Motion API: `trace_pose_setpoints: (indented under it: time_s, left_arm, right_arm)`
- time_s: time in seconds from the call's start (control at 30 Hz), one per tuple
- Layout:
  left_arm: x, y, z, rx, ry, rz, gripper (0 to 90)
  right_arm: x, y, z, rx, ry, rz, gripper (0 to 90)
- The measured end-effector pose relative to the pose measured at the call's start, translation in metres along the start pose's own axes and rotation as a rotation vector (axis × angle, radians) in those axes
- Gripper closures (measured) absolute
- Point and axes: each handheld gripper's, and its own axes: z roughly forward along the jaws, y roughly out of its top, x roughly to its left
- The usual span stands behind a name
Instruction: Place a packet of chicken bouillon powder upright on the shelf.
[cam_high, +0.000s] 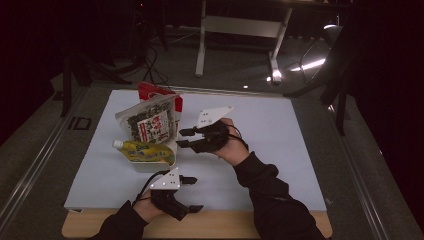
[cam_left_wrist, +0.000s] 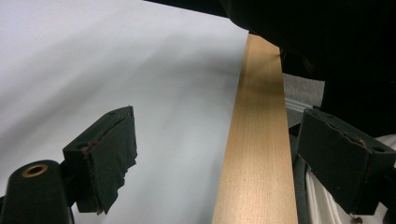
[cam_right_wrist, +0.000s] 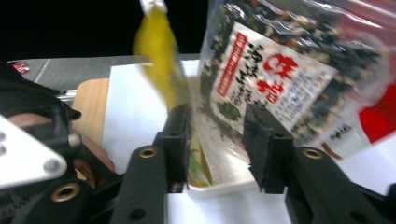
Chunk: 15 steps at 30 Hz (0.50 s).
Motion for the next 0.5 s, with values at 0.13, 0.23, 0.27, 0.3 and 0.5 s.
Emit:
trace_pose_setpoints:
  time_s: [0.13,0.23,0.27,0.3,0.5]
  left_arm:
    - [0.000,0.000,0.000,0.001,0.000,0.000,13.0]
    - [0.000,0.000,0.000,0.001,-0.001,0.000,13.1]
    - [0.000,0.000,0.000,0.001,-0.001,0.000,13.1]
    - [0.000,0.000,0.001,0.002,-0.001,-0.001,13.1]
    - [0.001,0.000,0.001,-0.001,0.001,-0.005,13.1]
  right_arm:
    - [-0.002,-0.014,-0.010,-0.005,-0.022,0.027,53.7]
    - [-0.003,-0.026,-0.017,-0.004,-0.041,0.047,50.6]
    - [-0.003,-0.026,-0.017,-0.004,-0.041,0.047,50.6]
    - [-0.003,-0.031,-0.020,-0.007,-0.046,0.054,50.4]
    - [-0.004,-0.050,-0.029,-0.009,-0.070,0.095,42.8]
